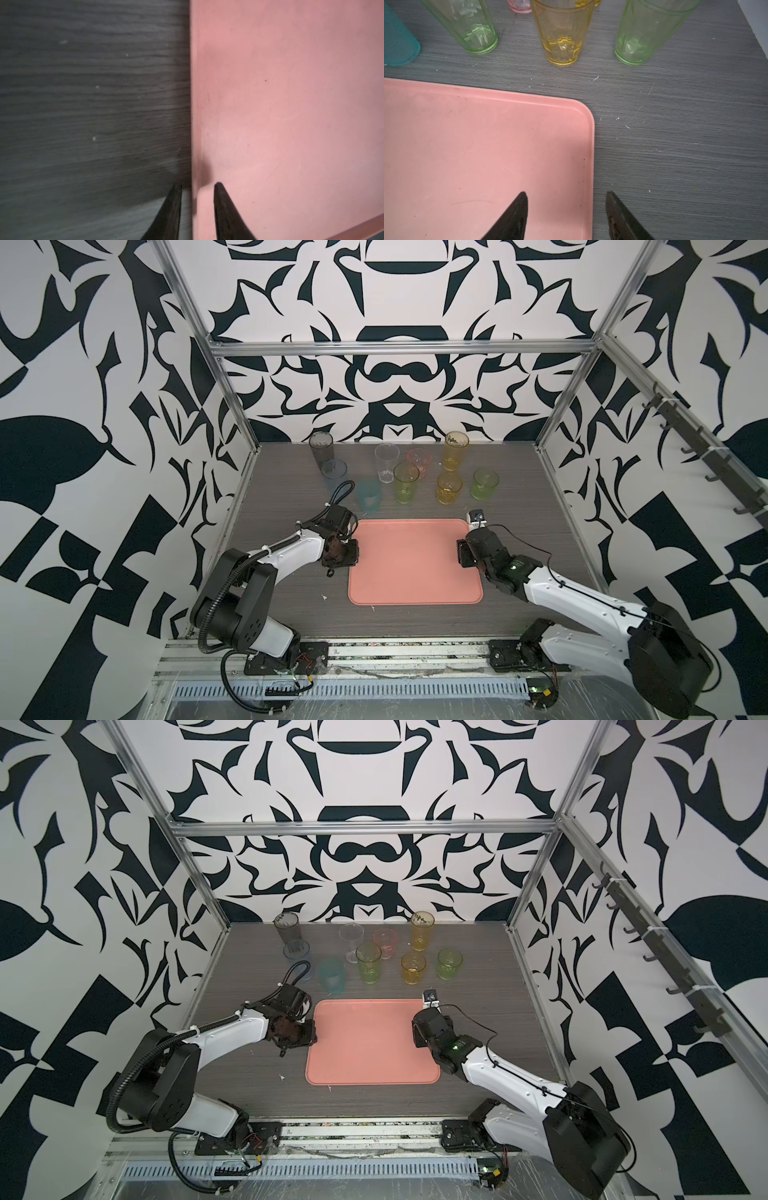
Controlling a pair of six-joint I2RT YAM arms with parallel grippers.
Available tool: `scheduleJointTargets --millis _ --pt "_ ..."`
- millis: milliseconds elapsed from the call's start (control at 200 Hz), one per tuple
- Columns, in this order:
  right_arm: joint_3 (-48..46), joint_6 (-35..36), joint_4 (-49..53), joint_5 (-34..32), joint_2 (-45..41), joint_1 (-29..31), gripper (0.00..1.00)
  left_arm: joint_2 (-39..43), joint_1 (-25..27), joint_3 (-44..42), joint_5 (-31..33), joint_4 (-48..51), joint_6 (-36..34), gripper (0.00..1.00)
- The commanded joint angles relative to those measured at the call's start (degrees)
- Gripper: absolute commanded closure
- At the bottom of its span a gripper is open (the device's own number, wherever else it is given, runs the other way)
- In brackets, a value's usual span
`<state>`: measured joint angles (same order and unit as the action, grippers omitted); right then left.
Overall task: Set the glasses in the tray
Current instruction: 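Drag the pink tray with the left gripper toward the left arm, then release the tray and raise the left gripper toward the grey glass farthest back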
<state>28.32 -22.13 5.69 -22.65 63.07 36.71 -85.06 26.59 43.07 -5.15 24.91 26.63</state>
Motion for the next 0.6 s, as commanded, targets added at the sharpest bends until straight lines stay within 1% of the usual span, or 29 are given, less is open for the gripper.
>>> scheduleJointTargets --millis 0,210,295,340,460,595 --pt "0.7 -0.3 -1.0 0.2 -1.0 -0.3 0.37 3.0 -0.1 1.8 0.7 2.0 0.6 0.65" --pt "0.6 -0.3 -1.2 0.9 -1.5 -0.3 0.37 7.6 -0.2 4.2 4.1 5.2 2.6 0.54" --pt "0.3 -0.2 -1.5 1.5 -2.1 -0.2 0.36 9.4 -0.3 6.1 7.1 7.0 4.4 0.48" --pt "0.1 -0.1 -1.7 1.8 -2.6 -0.3 0.36 10.1 -0.6 7.2 8.3 7.9 5.0 0.47" --pt "-0.8 0.1 -2.4 2.8 -4.0 -0.3 0.34 11.6 -2.3 10.3 10.8 9.2 6.3 0.44" --pt "-1.4 0.4 -2.8 3.1 -5.0 -0.3 0.33 11.6 -5.8 14.4 11.9 9.7 7.8 0.4"
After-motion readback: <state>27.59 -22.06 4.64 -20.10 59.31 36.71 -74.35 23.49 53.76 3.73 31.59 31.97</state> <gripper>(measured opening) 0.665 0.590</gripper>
